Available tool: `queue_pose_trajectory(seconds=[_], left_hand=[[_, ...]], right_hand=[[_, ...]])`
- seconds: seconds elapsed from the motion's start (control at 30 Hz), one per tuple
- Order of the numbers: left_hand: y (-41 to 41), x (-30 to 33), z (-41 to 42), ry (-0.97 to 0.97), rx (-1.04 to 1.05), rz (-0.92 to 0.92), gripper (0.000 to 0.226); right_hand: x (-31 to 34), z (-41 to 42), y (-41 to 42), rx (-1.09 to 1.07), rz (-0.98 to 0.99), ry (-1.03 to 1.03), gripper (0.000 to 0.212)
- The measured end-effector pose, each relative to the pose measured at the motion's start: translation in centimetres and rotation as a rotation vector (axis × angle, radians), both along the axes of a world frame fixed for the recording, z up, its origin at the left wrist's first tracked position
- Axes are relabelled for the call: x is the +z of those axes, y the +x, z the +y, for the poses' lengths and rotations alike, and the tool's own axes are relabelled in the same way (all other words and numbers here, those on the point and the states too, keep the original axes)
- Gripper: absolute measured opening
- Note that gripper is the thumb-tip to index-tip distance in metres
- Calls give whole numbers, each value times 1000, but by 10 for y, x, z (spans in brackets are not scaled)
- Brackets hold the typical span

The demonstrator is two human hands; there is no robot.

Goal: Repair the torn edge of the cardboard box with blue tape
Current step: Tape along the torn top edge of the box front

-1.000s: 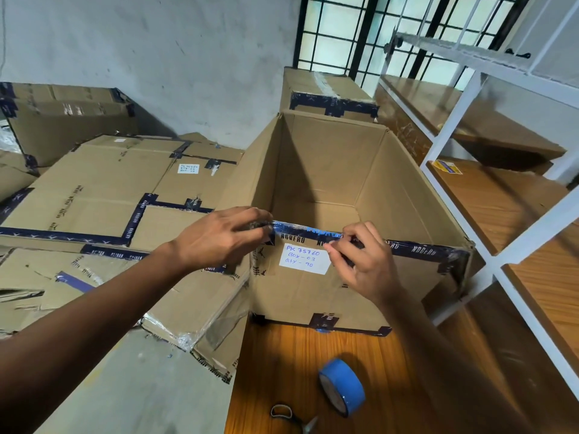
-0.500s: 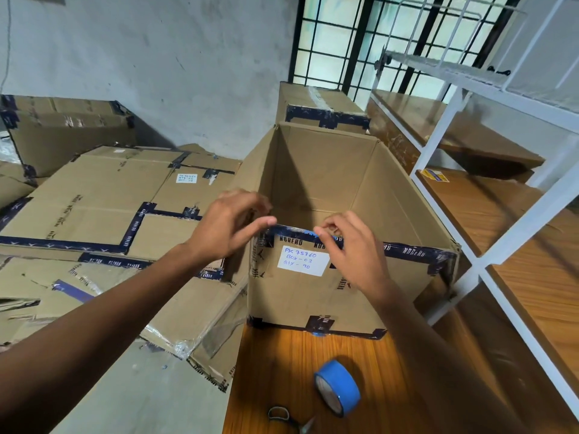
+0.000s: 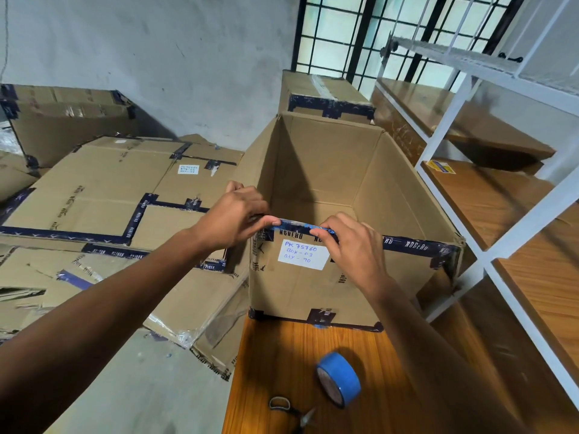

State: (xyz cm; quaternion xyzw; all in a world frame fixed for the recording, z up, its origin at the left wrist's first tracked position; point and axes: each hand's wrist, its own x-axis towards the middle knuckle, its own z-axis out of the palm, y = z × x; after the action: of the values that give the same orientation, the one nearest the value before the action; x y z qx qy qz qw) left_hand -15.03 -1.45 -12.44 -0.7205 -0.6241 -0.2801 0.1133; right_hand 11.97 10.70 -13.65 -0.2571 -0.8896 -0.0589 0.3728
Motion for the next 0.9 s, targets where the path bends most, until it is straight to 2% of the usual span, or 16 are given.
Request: queue_pose_trajectory(seconds=[0.2,0.3,0.37,0.43,0.57,0.7,0.9], left_hand=[[3,-5,-7,-84,-14,-47,38],[-3,1,-9,-159,-51,-85,37],[-4,4,-8,-174,-37,-147,43],[6,8,-2,-109,32,-146,48],[20,7,8,-73,97,-123,47],[17,1,3,-36,73,-168,41],[14,-2,3,-41,57,-98,39]], right_hand=[[-2,4,5,53,-75,-55,25],[6,4,10,76,-144,-175,27],[13,1,8,51,-160,-257,39],[23,-5,-3,-40,-165,-279,54],[25,-17,-25,-185,-222,-237,54],[11,-19,-25,-170,-128,-160,51],[6,-19,-20,-114,-90,-81,45]])
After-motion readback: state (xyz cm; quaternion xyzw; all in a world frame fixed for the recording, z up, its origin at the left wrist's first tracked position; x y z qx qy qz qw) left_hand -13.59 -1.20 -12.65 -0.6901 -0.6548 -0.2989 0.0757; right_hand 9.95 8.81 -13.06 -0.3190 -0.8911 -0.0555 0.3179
